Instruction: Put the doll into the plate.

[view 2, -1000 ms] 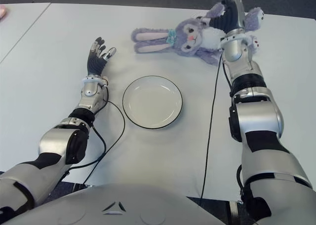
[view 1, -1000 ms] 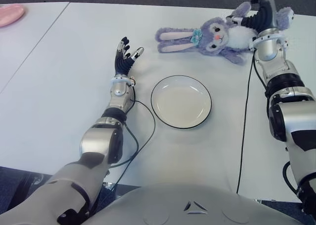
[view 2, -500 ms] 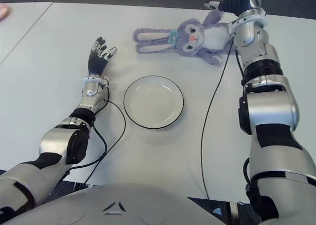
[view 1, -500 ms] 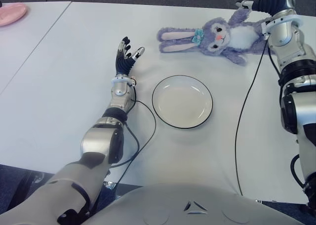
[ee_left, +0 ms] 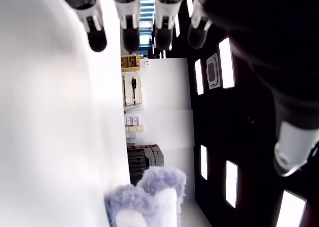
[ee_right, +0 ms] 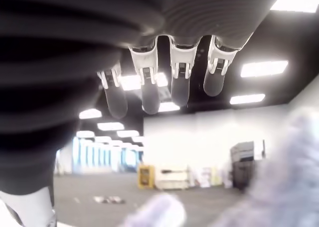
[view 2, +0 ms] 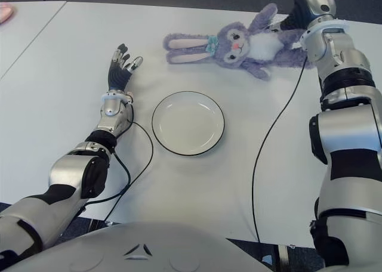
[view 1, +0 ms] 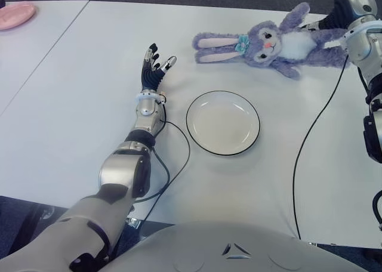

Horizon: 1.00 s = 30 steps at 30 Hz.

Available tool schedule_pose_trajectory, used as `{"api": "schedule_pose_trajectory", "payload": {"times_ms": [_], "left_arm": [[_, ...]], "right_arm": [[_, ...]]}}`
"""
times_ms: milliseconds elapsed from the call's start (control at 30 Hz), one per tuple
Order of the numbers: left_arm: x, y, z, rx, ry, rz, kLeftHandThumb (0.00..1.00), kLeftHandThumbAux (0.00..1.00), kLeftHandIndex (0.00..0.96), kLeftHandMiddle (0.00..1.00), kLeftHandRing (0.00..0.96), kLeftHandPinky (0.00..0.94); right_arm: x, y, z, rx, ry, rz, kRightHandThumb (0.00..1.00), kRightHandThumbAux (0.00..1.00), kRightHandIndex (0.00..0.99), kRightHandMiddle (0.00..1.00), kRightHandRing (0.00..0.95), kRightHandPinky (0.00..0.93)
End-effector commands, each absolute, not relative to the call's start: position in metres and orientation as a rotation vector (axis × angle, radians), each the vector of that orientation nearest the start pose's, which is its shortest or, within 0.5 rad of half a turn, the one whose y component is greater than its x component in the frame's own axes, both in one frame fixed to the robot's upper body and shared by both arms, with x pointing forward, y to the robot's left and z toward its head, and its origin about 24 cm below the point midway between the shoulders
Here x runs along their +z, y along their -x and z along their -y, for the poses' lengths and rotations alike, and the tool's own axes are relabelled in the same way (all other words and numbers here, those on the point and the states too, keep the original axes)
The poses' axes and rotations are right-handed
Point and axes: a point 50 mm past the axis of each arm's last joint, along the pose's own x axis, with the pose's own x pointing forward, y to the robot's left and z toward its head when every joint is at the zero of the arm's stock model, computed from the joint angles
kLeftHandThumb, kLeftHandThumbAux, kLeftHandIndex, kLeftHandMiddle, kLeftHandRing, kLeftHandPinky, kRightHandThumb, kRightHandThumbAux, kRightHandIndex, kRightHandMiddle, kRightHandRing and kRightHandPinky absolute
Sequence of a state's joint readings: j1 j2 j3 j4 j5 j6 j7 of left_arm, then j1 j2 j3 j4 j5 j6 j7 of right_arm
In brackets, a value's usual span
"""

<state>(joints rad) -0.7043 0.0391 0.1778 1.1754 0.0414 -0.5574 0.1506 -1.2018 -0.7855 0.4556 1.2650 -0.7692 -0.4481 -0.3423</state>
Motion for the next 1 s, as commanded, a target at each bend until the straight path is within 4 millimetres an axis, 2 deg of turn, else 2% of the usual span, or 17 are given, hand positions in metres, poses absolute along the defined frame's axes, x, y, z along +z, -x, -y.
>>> {"api": "schedule_pose_trajectory", "payload": {"times_ms": [33, 367, 467, 633, 1000], "left_arm": [[-0.084, -0.260, -0.151, 0.159, -0.024, -0.473, 0.000, 0.549, 0.048, 0.063, 0.068, 0.087], [-0.084, -0.259, -0.152, 0.154, -0.035, -0.461, 0.000, 0.491, 0.069, 0.063, 0.070, 0.093], [-0.084, -0.259, -0.152, 0.149, -0.037, -0.448, 0.000, 0.472, 0.075, 0.064, 0.070, 0.094], [-0.084, -0.258, -0.153, 0.144, -0.042, -0.444, 0.000, 0.455, 0.081, 0.064, 0.070, 0.095], [-0.085, -0.256, -0.156, 0.137, -0.061, -0.455, 0.000, 0.449, 0.091, 0.062, 0.068, 0.087]], "right_arm": [[0.223, -0.387, 0.294, -0.126, 1.750, 0.253, 0.112, 0.722, 0.220, 0.154, 0.060, 0.000], [0.209, -0.386, 0.296, -0.066, 1.803, 0.199, 0.227, 0.766, 0.277, 0.174, 0.061, 0.000], [0.186, -0.383, 0.299, -0.029, 1.823, 0.144, 0.234, 0.763, 0.277, 0.176, 0.067, 0.000], [0.164, -0.378, 0.302, 0.005, 1.823, 0.084, 0.223, 0.760, 0.274, 0.175, 0.071, 0.000], [0.146, -0.370, 0.310, 0.032, 1.780, 0.019, 0.239, 0.773, 0.265, 0.168, 0.076, 0.000]]}}
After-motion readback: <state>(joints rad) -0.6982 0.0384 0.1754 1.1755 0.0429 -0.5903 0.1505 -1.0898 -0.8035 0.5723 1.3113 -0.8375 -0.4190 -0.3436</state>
